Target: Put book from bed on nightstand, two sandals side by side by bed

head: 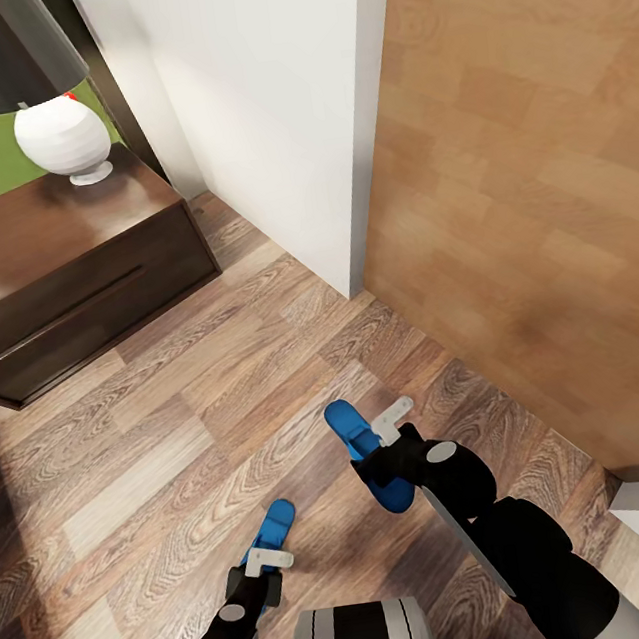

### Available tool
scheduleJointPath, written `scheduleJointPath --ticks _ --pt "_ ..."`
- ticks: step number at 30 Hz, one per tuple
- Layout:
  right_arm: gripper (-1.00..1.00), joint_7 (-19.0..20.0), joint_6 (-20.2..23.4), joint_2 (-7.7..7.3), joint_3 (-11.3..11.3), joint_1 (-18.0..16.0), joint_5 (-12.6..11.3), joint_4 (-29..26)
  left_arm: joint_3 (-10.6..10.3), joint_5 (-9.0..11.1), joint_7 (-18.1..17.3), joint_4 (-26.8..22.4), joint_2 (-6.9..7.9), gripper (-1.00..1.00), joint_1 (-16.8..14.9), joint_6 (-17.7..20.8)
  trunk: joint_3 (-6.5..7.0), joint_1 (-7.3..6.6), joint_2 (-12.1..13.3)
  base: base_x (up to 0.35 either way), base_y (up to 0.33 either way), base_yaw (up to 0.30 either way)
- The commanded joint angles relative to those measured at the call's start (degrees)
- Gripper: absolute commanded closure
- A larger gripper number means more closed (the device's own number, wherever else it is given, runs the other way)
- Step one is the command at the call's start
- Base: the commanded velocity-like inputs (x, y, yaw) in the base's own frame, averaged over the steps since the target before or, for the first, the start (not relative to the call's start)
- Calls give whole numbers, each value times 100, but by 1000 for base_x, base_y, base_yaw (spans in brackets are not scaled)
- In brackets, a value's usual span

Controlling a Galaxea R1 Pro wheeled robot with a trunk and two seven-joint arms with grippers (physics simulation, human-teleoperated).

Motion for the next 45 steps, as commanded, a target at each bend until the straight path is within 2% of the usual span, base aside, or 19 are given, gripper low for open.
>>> scheduleJointPath --ticks 1,13,21,24,29,34,42,45 --pt "100 22 24 -4 5 -4 11 -5 -17 -25 54 13 4 100 -2 -12 -3 0 -1 0 0 0" --pt "100 22 19 -4 12 -4 14 -5 -13 -17 45 -63 8 100 1 -15 -3 0 -1 0 0 0" --pt "100 22 17 -4 13 -4 18 -5 3 -51 49 -642 29 100 6 64 -3 0 -1 0 0 0" --pt "100 22 17 -4 13 -4 19 -5 5 -57 46 -972 34 100 7 162 -3 0 -1 0 0 0" --pt "100 22 17 -4 20 -4 19 -5 6 -59 41 -1849 45 100 32 529 -3 0 -1 0 0 0" --pt "100 22 17 -4 21 -4 19 -5 14 -60 40 -2251 52 100 72 694 -3 0 -1 0 0 0" --pt "100 22 17 -7 22 -4 19 -5 18 -61 40 -2406 55 100 84 752 -3 0 -1 0 0 0" --pt "100 22 14 -10 22 -4 19 -5 18 -60 40 -2421 55 100 85 757 63 -8 3 0 0 0"
